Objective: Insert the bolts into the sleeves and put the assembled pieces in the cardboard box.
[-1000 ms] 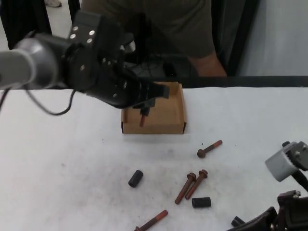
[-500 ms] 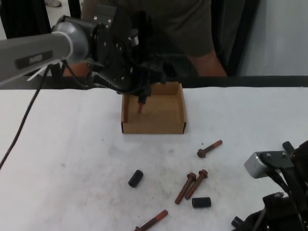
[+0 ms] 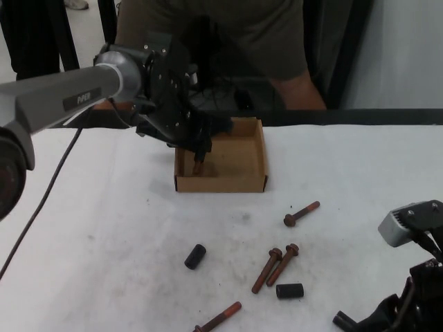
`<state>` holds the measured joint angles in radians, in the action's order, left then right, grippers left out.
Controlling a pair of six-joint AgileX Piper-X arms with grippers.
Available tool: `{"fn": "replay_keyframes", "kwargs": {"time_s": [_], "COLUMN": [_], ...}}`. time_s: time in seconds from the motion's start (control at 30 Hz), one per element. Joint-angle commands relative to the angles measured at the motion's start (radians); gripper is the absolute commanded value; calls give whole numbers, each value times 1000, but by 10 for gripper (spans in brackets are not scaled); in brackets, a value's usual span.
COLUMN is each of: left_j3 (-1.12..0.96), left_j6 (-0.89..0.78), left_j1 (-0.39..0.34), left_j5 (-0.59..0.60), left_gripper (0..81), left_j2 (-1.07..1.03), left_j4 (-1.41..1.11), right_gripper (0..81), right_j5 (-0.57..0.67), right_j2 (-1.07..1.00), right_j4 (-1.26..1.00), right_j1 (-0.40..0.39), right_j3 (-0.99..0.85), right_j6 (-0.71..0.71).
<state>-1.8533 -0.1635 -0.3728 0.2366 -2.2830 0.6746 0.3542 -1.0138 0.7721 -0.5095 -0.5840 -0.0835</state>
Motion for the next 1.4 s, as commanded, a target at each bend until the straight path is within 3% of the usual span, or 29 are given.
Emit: {"fn": "replay_keyframes", "kwargs": {"time_s": [0.0,0.13,0.2,0.37,0.67,0.97,1.37], "left_j3": [-25,-25,-25,-28,-28,-19,354], "left_j6": [26,-9,-39,-28,7,113,179], "left_j1": [2,2,4,9,14,-7,-69], "left_j5": [23,11,18,96,232,294,308], "left_gripper": [134,433,512,462,459,459,459], "left_j2": [13,13,13,24,97,191,462], "left_j4": [-5,-2,10,31,26,149,-7], "right_gripper": [440,439,439,440,475,475,475], "right_j5": [-21,-28,-40,-46,-184,-217,-222], "right_j2": [-9,-39,-64,-130,-175,-175,-246], "right_j4": [10,10,10,15,22,-10,-28], "right_j1": [4,4,4,4,4,4,4], "right_j3": [-14,-14,-14,-14,-14,-16,-26], "right_j6": [66,102,120,161,254,278,331]}}
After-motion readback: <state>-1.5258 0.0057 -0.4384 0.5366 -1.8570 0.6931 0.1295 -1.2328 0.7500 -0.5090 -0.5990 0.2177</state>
